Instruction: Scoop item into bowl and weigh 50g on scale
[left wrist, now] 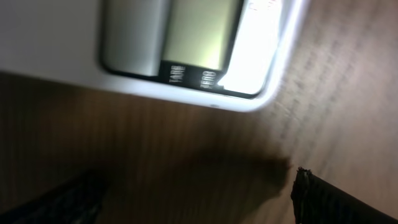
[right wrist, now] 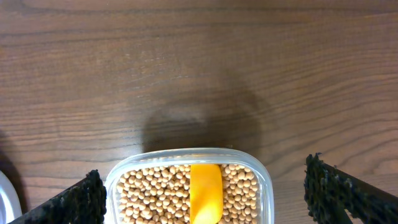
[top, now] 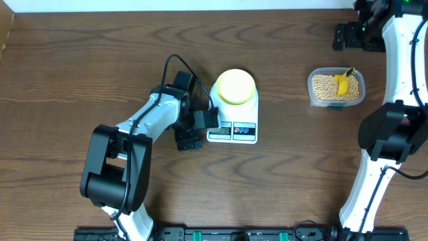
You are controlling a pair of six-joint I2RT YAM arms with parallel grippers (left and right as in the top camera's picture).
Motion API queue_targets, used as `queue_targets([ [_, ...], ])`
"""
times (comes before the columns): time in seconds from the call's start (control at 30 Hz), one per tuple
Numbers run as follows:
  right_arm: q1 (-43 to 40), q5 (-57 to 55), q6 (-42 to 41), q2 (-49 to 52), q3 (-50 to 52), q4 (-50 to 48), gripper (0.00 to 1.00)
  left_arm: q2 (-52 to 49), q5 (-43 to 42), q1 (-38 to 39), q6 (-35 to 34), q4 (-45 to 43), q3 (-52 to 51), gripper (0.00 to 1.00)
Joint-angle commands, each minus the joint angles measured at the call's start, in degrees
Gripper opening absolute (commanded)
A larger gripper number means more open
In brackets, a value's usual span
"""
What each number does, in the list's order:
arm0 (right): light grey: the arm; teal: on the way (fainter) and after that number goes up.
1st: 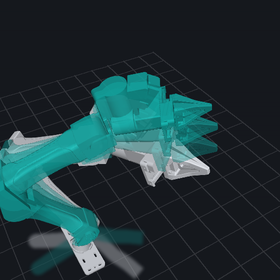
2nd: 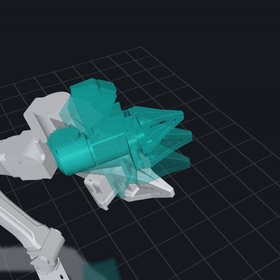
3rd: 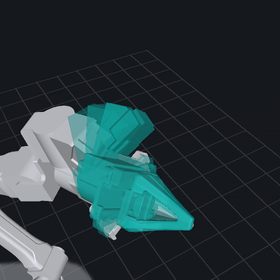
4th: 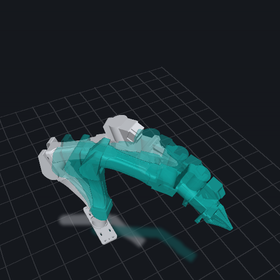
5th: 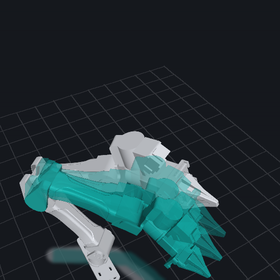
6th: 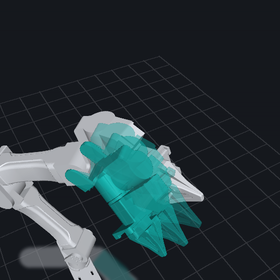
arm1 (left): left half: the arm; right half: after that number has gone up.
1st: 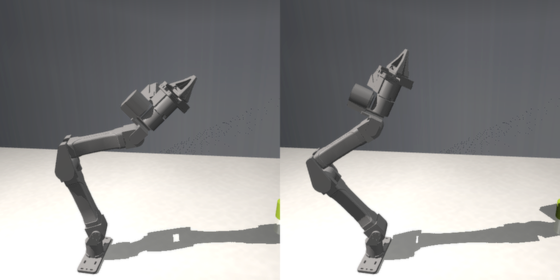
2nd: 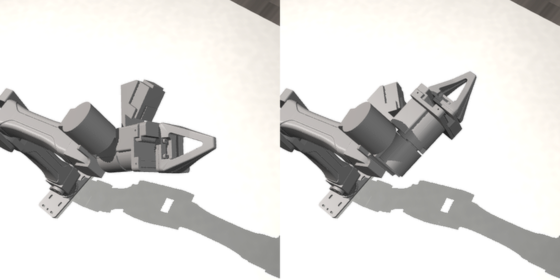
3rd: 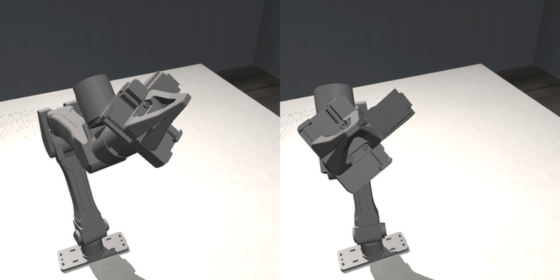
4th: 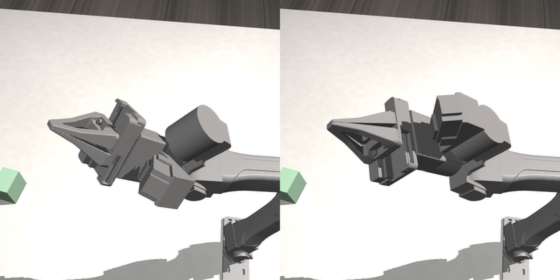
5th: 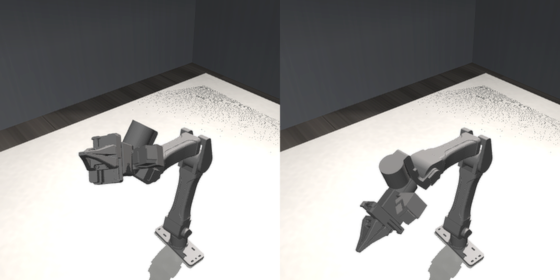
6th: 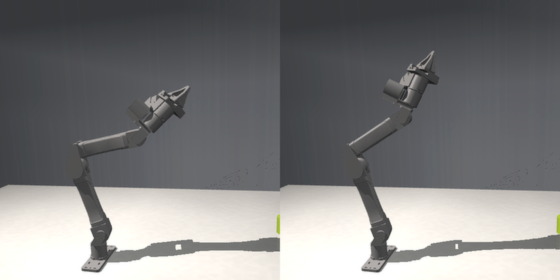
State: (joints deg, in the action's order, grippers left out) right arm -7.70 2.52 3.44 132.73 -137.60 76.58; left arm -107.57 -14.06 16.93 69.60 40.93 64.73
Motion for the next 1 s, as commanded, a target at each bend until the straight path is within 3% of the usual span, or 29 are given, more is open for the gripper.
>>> queue_targets([
  [0.0,-0.13,-0.48,0.07,0.02,-0.92,-0.07,0.99,-0.33,-3.34,-0.33,11.13,1.33,-0.87,0.98],
  [0.17,-0.13,-0.48,0.07,0.02,-0.92,-0.07,0.99,-0.33,-3.93,-0.31,13.27,-0.02,-0.87,0.98],
  [0.97,-0.13,-0.48,0.07,0.02,-0.92,-0.07,0.99,-0.35,-5.01,-0.31,10.03,-2.62,-0.87,0.97],
])
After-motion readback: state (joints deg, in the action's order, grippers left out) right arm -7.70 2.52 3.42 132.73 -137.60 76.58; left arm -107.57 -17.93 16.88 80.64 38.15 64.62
